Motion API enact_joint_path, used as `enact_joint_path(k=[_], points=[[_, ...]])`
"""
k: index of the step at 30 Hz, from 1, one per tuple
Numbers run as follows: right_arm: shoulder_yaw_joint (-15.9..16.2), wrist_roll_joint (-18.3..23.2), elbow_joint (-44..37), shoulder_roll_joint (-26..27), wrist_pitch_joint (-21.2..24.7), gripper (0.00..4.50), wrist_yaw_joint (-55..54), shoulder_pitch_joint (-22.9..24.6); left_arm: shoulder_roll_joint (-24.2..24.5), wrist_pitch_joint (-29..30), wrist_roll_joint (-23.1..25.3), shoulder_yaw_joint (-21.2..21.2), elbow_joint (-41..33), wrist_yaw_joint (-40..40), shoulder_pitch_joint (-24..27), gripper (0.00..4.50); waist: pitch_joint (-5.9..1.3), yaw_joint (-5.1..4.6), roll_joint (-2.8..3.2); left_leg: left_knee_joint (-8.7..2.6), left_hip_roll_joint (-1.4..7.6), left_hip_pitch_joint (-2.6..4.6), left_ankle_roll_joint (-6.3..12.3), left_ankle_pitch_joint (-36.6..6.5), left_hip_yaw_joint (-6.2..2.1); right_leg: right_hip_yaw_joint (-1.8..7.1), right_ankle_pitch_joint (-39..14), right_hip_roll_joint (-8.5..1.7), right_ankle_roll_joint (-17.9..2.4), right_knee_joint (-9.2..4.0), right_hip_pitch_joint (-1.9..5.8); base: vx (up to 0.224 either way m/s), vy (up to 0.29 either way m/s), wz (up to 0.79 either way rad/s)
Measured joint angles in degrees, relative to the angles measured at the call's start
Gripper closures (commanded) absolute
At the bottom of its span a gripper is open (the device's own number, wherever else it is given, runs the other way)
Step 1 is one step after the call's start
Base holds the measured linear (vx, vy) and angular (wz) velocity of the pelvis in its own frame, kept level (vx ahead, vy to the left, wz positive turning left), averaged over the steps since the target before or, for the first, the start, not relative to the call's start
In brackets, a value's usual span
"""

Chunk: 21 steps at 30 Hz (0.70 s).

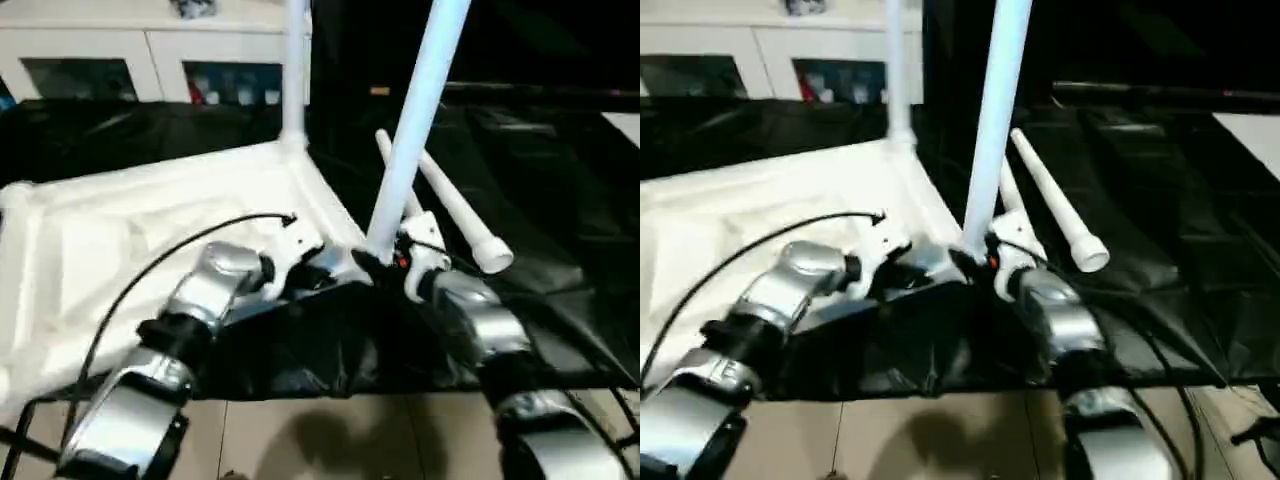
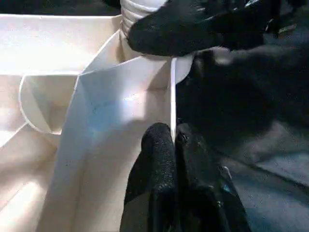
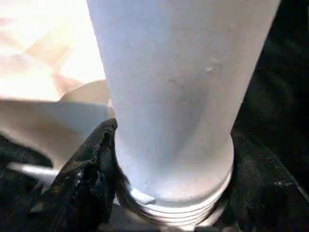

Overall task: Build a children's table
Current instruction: Rotate leg to tighten

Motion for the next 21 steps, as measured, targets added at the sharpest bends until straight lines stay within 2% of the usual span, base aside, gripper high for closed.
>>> enact_joint_path(k=[1, 2, 7, 8, 12, 18, 21], points=[[-0.2, -0.3, 0.7, 0.7, -0.7, 1.78, -1.4, -0.3, -0.2, 0.4, 0.1, 0.3, 0.0, 0.6, 0.0, 4.5, 0.0, -0.03, 0.0, -0.01, 0.0, 0.01, 0.0, 0.0, 0.0, 0.0, 0.0, 0.0, 0.0, 0.0, 0.0, 0.0, 0.0, 0.0], [-0.5, -0.4, 1.5, 1.4, -1.5, 1.22, -2.6, -0.6, -0.2, 0.5, 0.1, 0.3, -0.1, 0.9, 0.0, 4.5, 0.0, -0.1, 0.0, -0.02, 0.0, 0.02, -0.01, 0.0, 0.0, 0.0, 0.0, 0.0, 0.0, 0.0, 0.0, 0.0, 0.0, 0.0], [-0.8, -0.5, 2.5, 2.3, -3.6, 0.87, -3.0, -0.6, 0.0, 0.3, 0.5, 0.3, -0.6, 0.7, 0.3, 4.5, 0.0, -0.31, 0.0, 0.0, -0.01, 0.01, 0.0, 0.0, 0.01, 0.03, 0.0, 0.0, 0.0, -0.01, 0.0, 0.0, 0.0, 0.0], [-0.8, -0.6, 2.5, 2.2, -3.9, 0.61, -2.0, -0.6, 0.4, -0.1, 0.5, 0.3, -0.7, 0.2, 0.5, 4.5, 0.01, -0.43, 0.0, -0.01, -0.01, 0.0, 0.0, 0.0, 0.0, 0.03, 0.0, 0.0, 0.0, -0.02, -0.01, 0.0, 0.0, 0.0], [0.6, -0.7, 1.1, 0.0, -4.4, 0.55, 4.6, 0.3, 2.1, -2.6, 0.4, -0.2, -1.9, -3.1, 1.5, 4.5, 0.02, -0.49, -0.01, -0.14, 0.0, -0.09, 0.1, 0.1, 0.0, -0.01, 0.0, 0.01, 0.0, -0.16, -0.07, 0.0, 0.0, 0.0], [5.4, 0.3, -4.9, -7.7, -4.5, 0.55, 22.1, 3.5, 5.5, -5.9, -1.1, -2.0, -4.2, -12.7, 2.6, 4.5, 0.07, 1.01, 0.02, -0.12, -0.01, -0.18, 0.44, 0.1, 0.02, -0.06, 0.0, 0.0, 0.0, -0.33, -0.22, 0.0, 0.0, 0.0], [6.2, 0.5, -5.5, -9.5, -4.6, 0.55, 26.4, 3.9, 6.0, -6.0, -1.2, -2.2, -4.5, -14.5, 2.8, 4.5, 0.07, 1.53, 0.02, -0.04, -0.01, -0.17, 0.46, 0.1, 0.07, -0.04, 0.0, -0.03, 0.0, -0.3, -0.22, 0.0, 0.0, 0.0]])
